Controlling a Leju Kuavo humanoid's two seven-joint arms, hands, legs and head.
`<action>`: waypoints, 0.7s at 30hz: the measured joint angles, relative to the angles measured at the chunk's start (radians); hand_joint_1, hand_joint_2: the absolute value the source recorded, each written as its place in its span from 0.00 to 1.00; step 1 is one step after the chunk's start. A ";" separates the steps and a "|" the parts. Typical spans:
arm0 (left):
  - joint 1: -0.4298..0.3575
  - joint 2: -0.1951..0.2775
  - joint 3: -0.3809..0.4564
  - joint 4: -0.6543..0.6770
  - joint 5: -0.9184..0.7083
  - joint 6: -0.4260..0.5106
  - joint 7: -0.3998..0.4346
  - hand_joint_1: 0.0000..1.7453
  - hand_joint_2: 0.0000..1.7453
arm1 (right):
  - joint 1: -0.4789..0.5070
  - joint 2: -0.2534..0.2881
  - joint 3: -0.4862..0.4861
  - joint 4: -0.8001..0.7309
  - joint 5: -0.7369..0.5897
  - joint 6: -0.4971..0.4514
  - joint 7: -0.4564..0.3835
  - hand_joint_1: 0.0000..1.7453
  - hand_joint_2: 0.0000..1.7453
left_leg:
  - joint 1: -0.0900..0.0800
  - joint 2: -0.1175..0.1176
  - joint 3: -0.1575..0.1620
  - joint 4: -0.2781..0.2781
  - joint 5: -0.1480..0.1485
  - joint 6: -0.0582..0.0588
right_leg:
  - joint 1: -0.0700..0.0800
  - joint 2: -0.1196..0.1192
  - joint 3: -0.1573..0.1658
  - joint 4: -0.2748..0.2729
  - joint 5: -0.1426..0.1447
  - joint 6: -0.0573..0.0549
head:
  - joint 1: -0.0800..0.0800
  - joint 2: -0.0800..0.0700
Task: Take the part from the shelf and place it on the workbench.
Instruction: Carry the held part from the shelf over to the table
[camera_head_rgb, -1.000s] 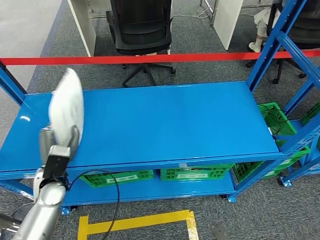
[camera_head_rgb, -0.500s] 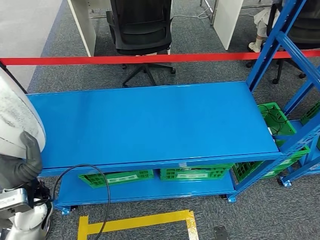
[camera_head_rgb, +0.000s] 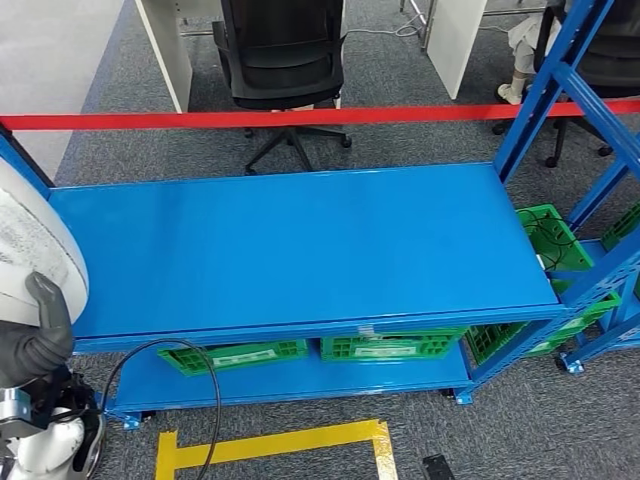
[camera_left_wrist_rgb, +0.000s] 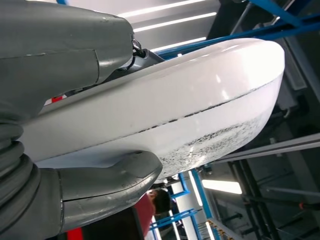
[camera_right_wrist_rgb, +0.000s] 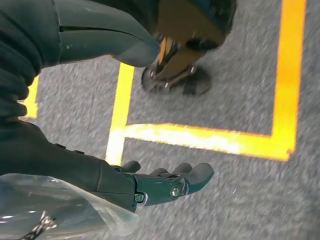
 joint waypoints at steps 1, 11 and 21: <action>0.005 0.000 0.000 0.000 0.000 0.002 0.003 1.00 1.00 | 0.000 0.000 0.000 0.000 0.002 -0.024 0.017 0.00 1.00 | -0.001 0.000 0.000 0.001 -0.001 0.001 | -0.001 0.000 0.000 0.000 0.000 0.001 | 0.000 0.000; 0.014 -0.016 -0.006 0.018 -0.039 0.007 0.054 1.00 1.00 | -0.004 0.000 -0.002 0.002 0.056 -0.138 0.188 0.00 1.00 | 0.007 0.013 0.010 -0.032 0.022 0.034 | -0.002 -0.006 -0.108 0.188 -0.084 0.024 | 0.004 0.000; -0.024 -0.024 -0.031 0.079 -0.015 -0.052 0.078 1.00 1.00 | -0.003 0.002 -0.003 0.005 0.060 -0.136 0.201 0.00 1.00 | 0.011 0.013 0.016 -0.010 -0.008 -0.008 | -0.004 -0.008 -0.054 0.019 0.030 0.005 | 0.005 0.000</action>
